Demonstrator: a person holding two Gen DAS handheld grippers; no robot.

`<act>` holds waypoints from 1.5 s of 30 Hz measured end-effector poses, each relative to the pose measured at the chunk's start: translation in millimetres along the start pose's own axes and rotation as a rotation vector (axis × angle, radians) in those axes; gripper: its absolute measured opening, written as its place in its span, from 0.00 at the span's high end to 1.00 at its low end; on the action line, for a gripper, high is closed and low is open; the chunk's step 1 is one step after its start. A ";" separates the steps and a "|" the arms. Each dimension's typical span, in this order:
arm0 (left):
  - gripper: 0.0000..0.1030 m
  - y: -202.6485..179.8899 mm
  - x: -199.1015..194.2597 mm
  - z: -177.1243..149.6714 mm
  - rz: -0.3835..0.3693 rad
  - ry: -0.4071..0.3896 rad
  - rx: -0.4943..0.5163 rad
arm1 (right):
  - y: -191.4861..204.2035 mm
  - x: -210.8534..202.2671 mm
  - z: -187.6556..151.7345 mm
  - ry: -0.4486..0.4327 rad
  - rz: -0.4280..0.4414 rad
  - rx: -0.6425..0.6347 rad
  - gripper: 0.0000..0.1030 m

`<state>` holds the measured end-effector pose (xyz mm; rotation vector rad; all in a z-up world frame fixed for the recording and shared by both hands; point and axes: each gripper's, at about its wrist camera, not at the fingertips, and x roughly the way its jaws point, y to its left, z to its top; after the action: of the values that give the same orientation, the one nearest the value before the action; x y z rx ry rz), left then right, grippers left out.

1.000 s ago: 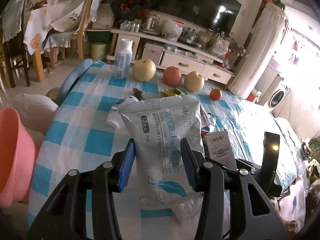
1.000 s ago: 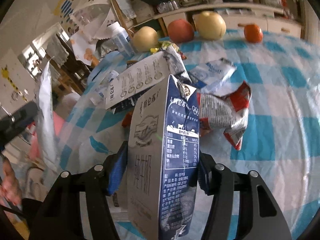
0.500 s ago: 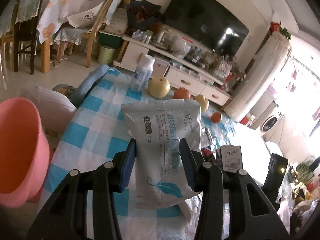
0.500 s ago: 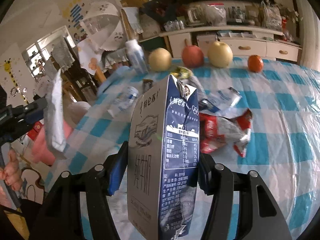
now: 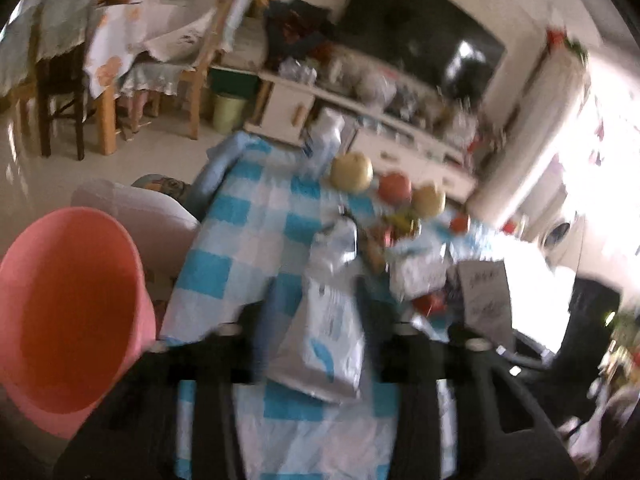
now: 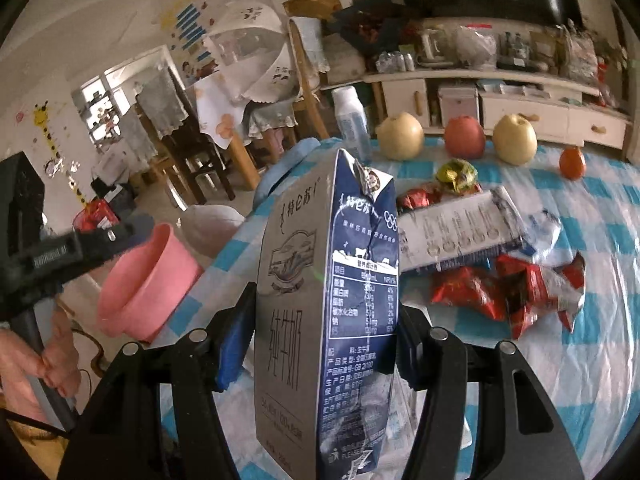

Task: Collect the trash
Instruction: 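Lift the wipe packet with the left tool while the right tool carries the carton toward the pink bucket, then open the left tool over the pink bucket while the right tool drops the carton in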

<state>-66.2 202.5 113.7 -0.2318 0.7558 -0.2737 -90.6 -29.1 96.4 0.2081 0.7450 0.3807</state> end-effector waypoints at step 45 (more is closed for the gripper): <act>0.25 52.8 -22.7 15.1 0.388 -0.078 -0.073 | 64.4 27.0 5.2 0.072 0.211 -0.069 0.41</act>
<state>-62.9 261.1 122.8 -0.1589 0.7181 0.1303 -85.8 40.3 103.8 0.2096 0.7818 0.6165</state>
